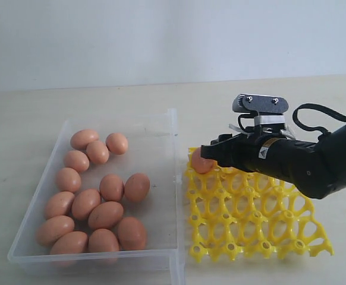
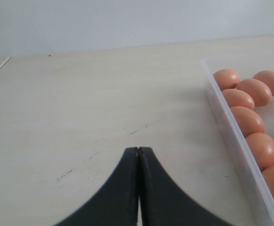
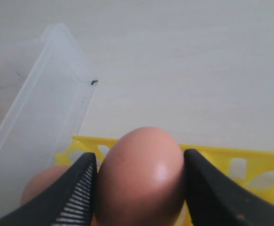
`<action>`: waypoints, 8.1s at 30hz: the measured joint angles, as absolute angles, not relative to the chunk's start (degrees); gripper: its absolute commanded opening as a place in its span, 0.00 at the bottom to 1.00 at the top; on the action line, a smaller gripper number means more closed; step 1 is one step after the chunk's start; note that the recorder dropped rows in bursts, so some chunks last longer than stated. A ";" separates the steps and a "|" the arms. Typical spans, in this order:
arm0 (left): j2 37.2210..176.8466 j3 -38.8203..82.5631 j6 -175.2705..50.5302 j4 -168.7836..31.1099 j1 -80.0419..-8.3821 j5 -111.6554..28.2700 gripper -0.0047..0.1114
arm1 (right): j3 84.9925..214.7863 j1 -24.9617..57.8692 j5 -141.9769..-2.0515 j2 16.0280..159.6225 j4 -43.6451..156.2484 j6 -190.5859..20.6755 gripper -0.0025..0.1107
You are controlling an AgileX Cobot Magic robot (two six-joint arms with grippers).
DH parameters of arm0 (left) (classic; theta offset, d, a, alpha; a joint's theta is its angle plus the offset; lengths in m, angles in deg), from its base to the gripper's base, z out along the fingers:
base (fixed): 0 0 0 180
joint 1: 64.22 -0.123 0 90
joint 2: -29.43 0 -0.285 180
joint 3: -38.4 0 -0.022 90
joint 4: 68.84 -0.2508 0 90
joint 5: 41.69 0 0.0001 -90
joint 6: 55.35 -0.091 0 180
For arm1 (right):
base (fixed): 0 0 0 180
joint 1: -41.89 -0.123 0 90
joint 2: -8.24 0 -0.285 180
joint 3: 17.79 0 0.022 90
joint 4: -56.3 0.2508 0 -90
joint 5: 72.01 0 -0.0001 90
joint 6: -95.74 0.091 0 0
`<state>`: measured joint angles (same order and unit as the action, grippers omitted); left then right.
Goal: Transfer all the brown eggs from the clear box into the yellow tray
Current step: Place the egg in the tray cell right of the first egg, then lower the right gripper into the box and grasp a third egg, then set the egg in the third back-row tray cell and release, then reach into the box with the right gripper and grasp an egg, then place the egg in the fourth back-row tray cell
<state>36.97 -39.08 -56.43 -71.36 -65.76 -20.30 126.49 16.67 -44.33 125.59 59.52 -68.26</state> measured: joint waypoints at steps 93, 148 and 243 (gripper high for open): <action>36.97 -39.08 -56.43 -71.36 -67.10 -20.30 0.04 | 157.80 3.49 -77.54 118.16 57.46 -77.24 0.02; 36.97 -39.08 -56.43 -71.36 -67.10 -20.30 0.04 | 124.67 23.42 -51.65 120.98 58.08 -74.04 0.03; 36.97 -39.08 -56.53 -71.36 -67.10 -20.30 0.04 | 138.25 8.40 -68.53 111.72 56.30 -77.08 0.02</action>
